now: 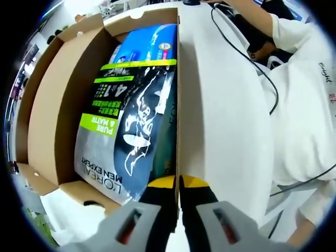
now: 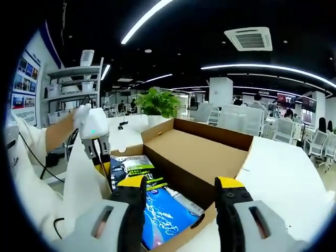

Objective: Operate the shoe box by opening the lid, removing the specified soft item, and placing it in the target area until the item is outside and the box remains undamaged.

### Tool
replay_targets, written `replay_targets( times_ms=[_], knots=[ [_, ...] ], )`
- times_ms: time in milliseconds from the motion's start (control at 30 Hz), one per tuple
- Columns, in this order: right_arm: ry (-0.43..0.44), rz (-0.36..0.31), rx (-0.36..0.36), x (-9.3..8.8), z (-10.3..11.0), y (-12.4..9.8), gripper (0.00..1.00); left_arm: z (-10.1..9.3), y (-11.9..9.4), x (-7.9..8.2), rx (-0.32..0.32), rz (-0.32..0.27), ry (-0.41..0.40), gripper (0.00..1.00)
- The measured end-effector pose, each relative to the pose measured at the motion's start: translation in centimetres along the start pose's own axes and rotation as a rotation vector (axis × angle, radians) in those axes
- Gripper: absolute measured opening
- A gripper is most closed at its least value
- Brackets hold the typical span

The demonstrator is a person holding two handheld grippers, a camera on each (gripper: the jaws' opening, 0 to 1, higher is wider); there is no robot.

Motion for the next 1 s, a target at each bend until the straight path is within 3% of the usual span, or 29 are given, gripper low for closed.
replay_targets(
  times_ms=[167, 233, 400, 633, 700, 733, 800, 1000],
  knots=[
    [-0.029, 0.026, 0.036, -0.5, 1.0, 0.4, 0.44, -0.1, 0.1, 0.2, -0.004, -0.013, -0.006, 0.01],
    [-0.019, 0.057, -0.005, -0.9, 0.4, 0.9, 0.46, -0.3, 0.2, 0.2, 0.003, -0.002, 0.007, 0.01],
    [0.023, 0.064, 0.031, -1.0, 0.9, 1.2, 0.47, -0.4, -0.3, 0.4, 0.010, 0.018, 0.018, 0.01],
    [-0.040, 0.093, 0.023, -1.6, 1.3, 1.6, 0.46, -0.4, -1.0, 0.3, 0.029, 0.040, 0.017, 0.01],
    [-0.010, 0.084, 0.034, -1.3, 1.4, 1.7, 0.49, -0.2, -1.0, 0.2, 0.023, 0.038, 0.005, 0.01],
    [0.058, 0.050, 0.052, -0.6, 1.8, 1.7, 0.54, 0.0, -1.0, 0.1, 0.015, 0.031, -0.018, 0.01],
    [0.087, 0.067, 0.058, -0.7, 1.7, 1.6, 0.60, 0.0, -1.0, 0.0, 0.016, 0.031, -0.021, 0.01],
    [0.085, 0.104, 0.057, -1.4, 1.5, 1.6, 0.49, -0.4, -1.0, 0.0, 0.027, 0.022, -0.009, 0.01]
  ],
)
Point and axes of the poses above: the point that each gripper's makers call its tool centre point, and the gripper's own axes: y roughly forward along the fingers, z roughly to its left, x roughly out of its top, the point moved 2 cm from there along -y, roughly backward along the fingers, and after that the axes turned 9 degrees about -x, right-handed, at the moved point
